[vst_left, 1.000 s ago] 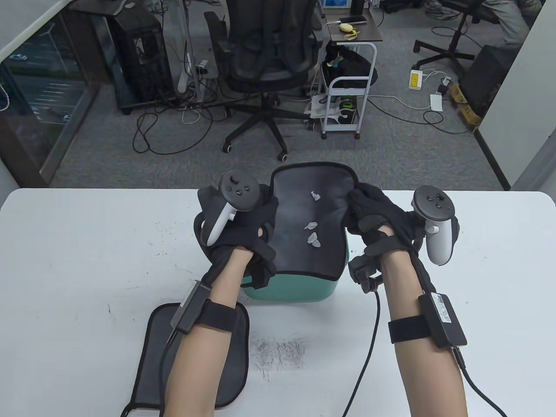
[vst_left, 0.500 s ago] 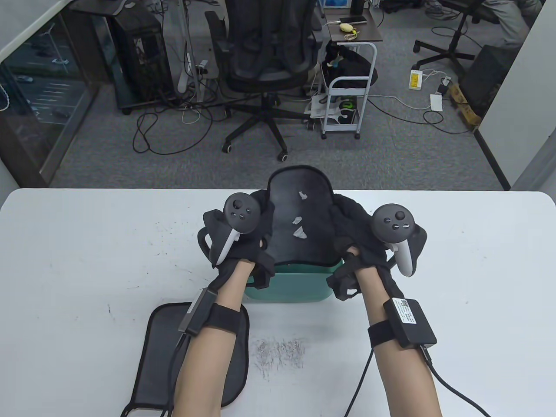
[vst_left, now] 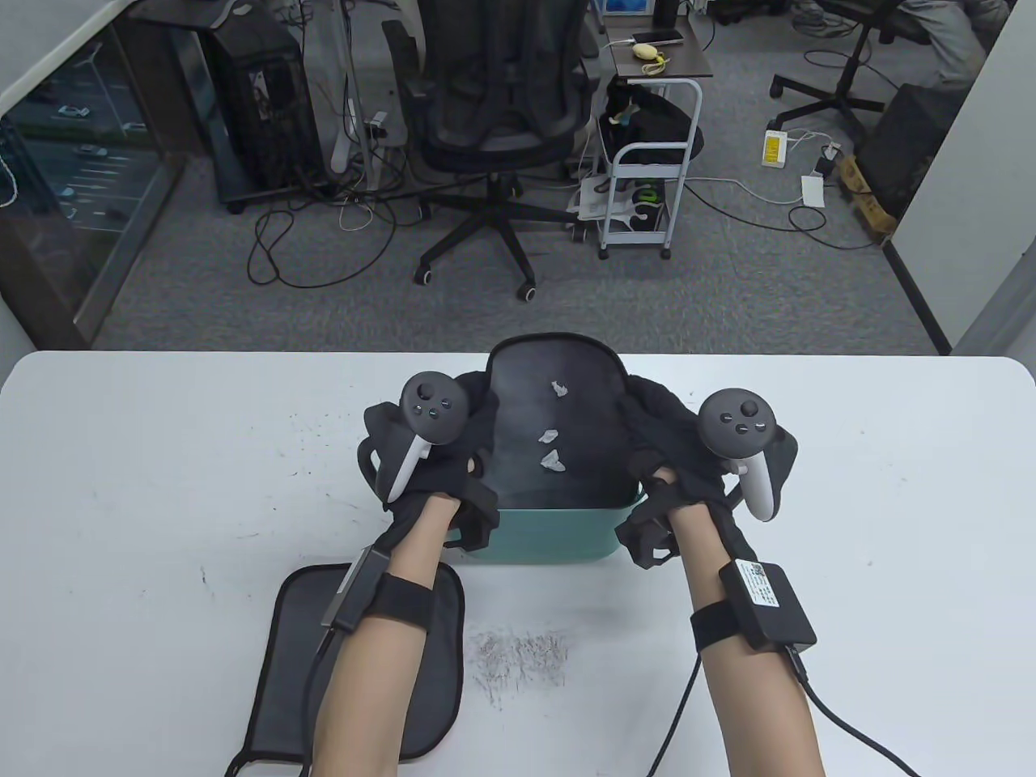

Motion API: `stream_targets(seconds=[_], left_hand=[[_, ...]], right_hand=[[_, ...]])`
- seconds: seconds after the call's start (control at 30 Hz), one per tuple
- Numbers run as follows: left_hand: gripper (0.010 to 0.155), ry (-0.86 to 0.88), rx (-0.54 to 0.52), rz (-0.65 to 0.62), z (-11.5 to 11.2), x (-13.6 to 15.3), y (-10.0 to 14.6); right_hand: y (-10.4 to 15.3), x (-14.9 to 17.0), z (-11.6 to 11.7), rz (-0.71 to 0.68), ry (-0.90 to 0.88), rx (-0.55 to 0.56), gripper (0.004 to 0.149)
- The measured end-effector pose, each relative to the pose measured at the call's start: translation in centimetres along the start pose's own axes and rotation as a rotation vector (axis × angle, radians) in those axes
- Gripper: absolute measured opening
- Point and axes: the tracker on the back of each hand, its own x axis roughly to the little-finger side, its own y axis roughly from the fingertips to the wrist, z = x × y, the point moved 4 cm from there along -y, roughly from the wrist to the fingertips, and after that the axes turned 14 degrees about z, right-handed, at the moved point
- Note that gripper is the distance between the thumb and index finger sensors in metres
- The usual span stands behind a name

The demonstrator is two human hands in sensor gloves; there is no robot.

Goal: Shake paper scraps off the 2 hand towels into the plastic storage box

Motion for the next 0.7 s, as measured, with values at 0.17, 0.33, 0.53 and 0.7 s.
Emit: stream_targets(seconds=[0.17, 0.33, 0.53, 0.7], left_hand=[[0.041, 0.087, -0.007, 0.033, 0.3, 0.8, -0.7], [0.041, 0.056, -0.045, 0.031, 0.6, 1.6, -1.4], [0.04, 0.073, -0.092, 0.04, 1.2, 2.4, -1.6], [0.04, 0.079, -0.08, 0.026, 1.3, 2.5, -1.6]], right_hand=[[-0.5, 1.1, -0.7, 0.019, -0.114, 0.057, 0.038], [-0.8, 1.8, -1.2, 0.031, -0.135, 0.099, 0.038], [-1.0, 2.1, -1.3, 0.029, -0.161, 0.083, 0.038], [-0.9, 2.0, -1.6, 0.02, -0.166, 0.08, 0.038]])
